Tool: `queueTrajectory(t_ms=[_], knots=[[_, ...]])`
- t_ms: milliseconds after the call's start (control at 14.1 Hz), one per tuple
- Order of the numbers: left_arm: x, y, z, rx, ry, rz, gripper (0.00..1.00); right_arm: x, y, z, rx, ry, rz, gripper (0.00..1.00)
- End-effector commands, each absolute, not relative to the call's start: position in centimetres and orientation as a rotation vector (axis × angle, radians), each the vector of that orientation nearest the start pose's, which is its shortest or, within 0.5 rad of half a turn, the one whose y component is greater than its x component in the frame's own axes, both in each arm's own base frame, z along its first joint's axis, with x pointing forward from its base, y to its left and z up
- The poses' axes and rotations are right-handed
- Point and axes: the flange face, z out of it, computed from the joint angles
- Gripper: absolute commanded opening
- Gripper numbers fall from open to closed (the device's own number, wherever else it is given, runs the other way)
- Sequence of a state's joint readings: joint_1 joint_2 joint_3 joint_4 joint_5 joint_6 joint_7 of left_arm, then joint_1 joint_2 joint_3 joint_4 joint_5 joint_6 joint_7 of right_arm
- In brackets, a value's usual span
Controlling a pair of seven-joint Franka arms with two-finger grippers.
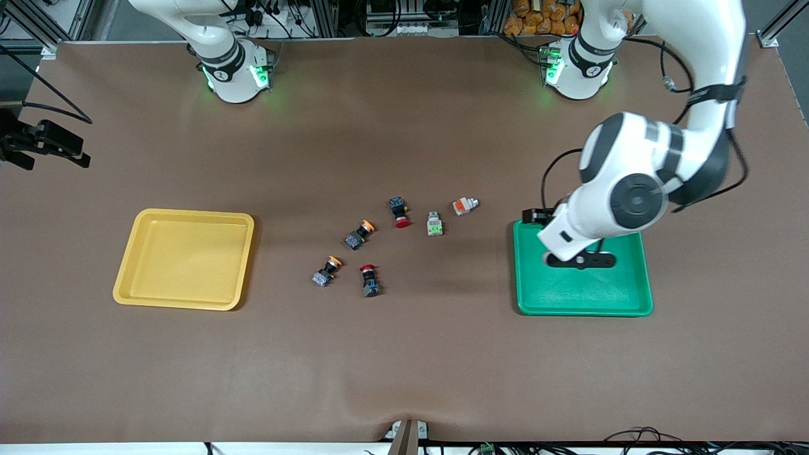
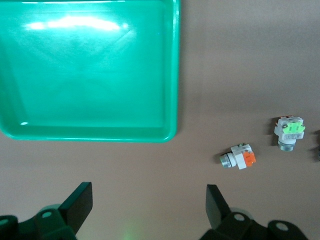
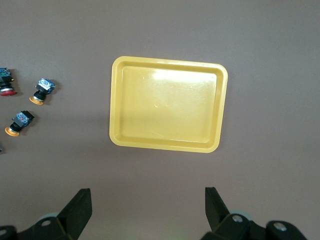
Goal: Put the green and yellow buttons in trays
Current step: 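Move the left gripper from the green tray toward the buttons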
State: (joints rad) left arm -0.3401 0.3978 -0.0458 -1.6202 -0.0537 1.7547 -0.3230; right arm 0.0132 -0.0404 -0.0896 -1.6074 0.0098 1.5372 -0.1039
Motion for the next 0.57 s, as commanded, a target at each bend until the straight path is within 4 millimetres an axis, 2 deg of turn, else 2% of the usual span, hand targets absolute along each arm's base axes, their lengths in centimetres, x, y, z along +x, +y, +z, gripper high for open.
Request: queueTrajectory(t_ms=[0, 142, 213, 284, 426, 497], knots=[[57.1, -24.7, 35.2, -3.104, 0.061, 0.363, 1.0, 53.7, -4.4, 62.7, -3.123, -0.037, 0.05, 1.0], [55.6, -26.9, 32.8, -3.113, 0.09, 0.313, 1.0, 53.7, -4.4, 62.8, -3.123, -0.037, 0.048, 1.0], [55.1, -27.4, 31.9, -3.114, 0.034, 0.302, 1.0, 53.7, -4.4, 62.8, -3.123, -0.037, 0.048, 1.0], [54.6, -28.1, 31.5, -3.107, -0.002, 0.301, 1.0, 53.7, -4.5, 62.8, -3.123, -0.034, 0.046, 1.0], [52.7, -30.0, 30.1, -3.086, 0.053, 0.319, 1.0, 53.8, -4.5, 62.9, -3.124, -0.034, 0.036, 1.0], [52.4, -30.2, 29.7, -3.092, 0.057, 0.302, 1.0, 53.8, -4.5, 62.9, -3.124, -0.034, 0.038, 1.0]])
